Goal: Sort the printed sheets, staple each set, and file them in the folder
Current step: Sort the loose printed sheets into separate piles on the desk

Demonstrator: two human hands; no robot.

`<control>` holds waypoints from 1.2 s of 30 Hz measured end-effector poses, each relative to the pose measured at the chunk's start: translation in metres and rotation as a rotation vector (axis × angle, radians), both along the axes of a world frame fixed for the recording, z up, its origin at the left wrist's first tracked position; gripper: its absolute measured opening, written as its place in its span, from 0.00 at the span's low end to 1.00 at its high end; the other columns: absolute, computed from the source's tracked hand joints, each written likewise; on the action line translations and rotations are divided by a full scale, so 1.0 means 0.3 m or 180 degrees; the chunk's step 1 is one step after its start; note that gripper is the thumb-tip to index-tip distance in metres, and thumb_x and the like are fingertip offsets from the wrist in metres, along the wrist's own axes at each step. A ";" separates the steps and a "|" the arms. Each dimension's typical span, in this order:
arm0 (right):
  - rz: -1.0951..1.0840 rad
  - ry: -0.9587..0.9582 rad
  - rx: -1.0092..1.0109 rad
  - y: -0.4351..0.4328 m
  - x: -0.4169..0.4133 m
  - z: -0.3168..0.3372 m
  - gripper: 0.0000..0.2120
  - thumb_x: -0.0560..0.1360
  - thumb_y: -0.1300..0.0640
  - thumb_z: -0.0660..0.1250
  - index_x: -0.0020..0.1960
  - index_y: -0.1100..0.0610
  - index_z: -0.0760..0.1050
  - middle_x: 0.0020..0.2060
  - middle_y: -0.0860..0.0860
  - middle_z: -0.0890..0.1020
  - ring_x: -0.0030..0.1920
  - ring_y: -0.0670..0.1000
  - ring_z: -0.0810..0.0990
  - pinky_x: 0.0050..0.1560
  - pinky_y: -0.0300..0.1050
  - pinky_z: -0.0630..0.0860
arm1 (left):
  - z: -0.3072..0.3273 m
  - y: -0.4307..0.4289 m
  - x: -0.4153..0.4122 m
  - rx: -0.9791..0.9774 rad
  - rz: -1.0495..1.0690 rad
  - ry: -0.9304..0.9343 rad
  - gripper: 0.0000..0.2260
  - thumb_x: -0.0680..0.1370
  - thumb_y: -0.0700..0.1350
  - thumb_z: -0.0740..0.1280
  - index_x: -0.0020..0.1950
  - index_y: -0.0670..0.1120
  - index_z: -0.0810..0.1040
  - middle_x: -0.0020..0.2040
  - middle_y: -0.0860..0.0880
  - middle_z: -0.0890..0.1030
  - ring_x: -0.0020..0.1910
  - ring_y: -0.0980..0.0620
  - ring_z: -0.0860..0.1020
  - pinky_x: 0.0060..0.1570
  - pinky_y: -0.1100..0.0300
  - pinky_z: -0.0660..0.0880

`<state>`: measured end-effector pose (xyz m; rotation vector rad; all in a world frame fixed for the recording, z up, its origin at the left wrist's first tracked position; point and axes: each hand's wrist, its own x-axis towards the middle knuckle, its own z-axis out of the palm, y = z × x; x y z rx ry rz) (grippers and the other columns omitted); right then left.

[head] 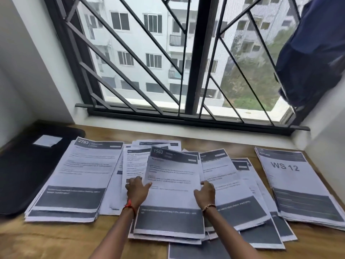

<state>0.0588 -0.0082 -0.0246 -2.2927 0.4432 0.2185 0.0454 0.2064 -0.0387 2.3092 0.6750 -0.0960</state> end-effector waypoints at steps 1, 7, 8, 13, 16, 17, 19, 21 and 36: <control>0.0077 0.0093 -0.0111 -0.002 0.002 -0.006 0.18 0.72 0.64 0.65 0.60 0.68 0.70 0.59 0.63 0.73 0.61 0.60 0.71 0.56 0.42 0.68 | -0.003 -0.008 -0.001 -0.0017 0.0000 0.0031 0.21 0.76 0.48 0.67 0.63 0.37 0.71 0.62 0.37 0.72 0.64 0.38 0.67 0.61 0.51 0.65; 0.0011 0.0287 0.0124 0.002 0.000 -0.021 0.24 0.69 0.62 0.71 0.61 0.69 0.67 0.59 0.65 0.73 0.61 0.62 0.73 0.57 0.47 0.71 | 0.007 -0.040 -0.031 -0.0507 -0.0036 -0.0683 0.11 0.73 0.32 0.66 0.55 0.35 0.79 0.53 0.39 0.81 0.53 0.40 0.78 0.49 0.58 0.72; -0.0073 0.0320 0.0208 -0.001 0.001 -0.025 0.21 0.68 0.64 0.71 0.58 0.70 0.70 0.57 0.64 0.76 0.58 0.62 0.75 0.54 0.47 0.73 | 0.007 -0.046 -0.035 -0.0475 -0.0046 -0.0759 0.12 0.73 0.31 0.65 0.55 0.35 0.79 0.53 0.39 0.81 0.52 0.40 0.78 0.48 0.58 0.72; -0.0319 0.0139 0.0678 -0.036 0.001 -0.020 0.09 0.66 0.72 0.62 0.31 0.61 0.72 0.33 0.54 0.75 0.38 0.54 0.73 0.39 0.39 0.68 | 0.004 -0.079 -0.036 -0.0451 -0.0002 -0.0802 0.08 0.75 0.34 0.62 0.53 0.37 0.77 0.51 0.39 0.80 0.48 0.41 0.78 0.43 0.56 0.74; -0.0783 0.0002 0.0776 -0.074 0.013 0.012 0.17 0.69 0.72 0.59 0.25 0.58 0.63 0.24 0.51 0.66 0.29 0.52 0.64 0.30 0.42 0.61 | 0.009 -0.113 -0.039 -0.0286 -0.0113 -0.1114 0.07 0.74 0.36 0.66 0.51 0.36 0.78 0.50 0.40 0.78 0.50 0.41 0.76 0.44 0.58 0.71; -0.0992 -0.0052 0.0794 -0.092 0.019 0.022 0.18 0.70 0.72 0.59 0.25 0.58 0.61 0.24 0.51 0.64 0.29 0.52 0.63 0.29 0.42 0.60 | 0.010 -0.122 -0.040 -0.0195 -0.0110 -0.1229 0.08 0.74 0.36 0.68 0.52 0.36 0.78 0.52 0.40 0.77 0.52 0.41 0.76 0.46 0.58 0.71; -0.1346 -0.0135 0.0777 -0.138 0.031 0.030 0.12 0.71 0.71 0.59 0.30 0.62 0.66 0.28 0.55 0.70 0.35 0.56 0.69 0.35 0.42 0.65 | 0.004 -0.127 -0.038 -0.0151 -0.0006 -0.1245 0.10 0.74 0.39 0.69 0.54 0.37 0.79 0.55 0.39 0.76 0.57 0.41 0.73 0.53 0.56 0.70; -0.1535 -0.0200 0.0753 -0.177 0.037 0.034 0.05 0.72 0.68 0.60 0.45 0.68 0.74 0.42 0.62 0.78 0.46 0.62 0.77 0.45 0.46 0.70 | -0.005 -0.123 -0.035 -0.0268 0.0074 -0.1043 0.13 0.75 0.42 0.68 0.57 0.38 0.77 0.58 0.39 0.75 0.60 0.41 0.72 0.58 0.53 0.69; -0.0334 0.0094 0.0467 -0.106 0.061 -0.010 0.13 0.68 0.66 0.64 0.52 0.69 0.75 0.52 0.62 0.80 0.54 0.60 0.77 0.50 0.45 0.73 | -0.033 -0.150 -0.016 0.0023 -0.0148 -0.0711 0.17 0.73 0.44 0.71 0.60 0.42 0.76 0.59 0.42 0.77 0.61 0.42 0.71 0.59 0.48 0.67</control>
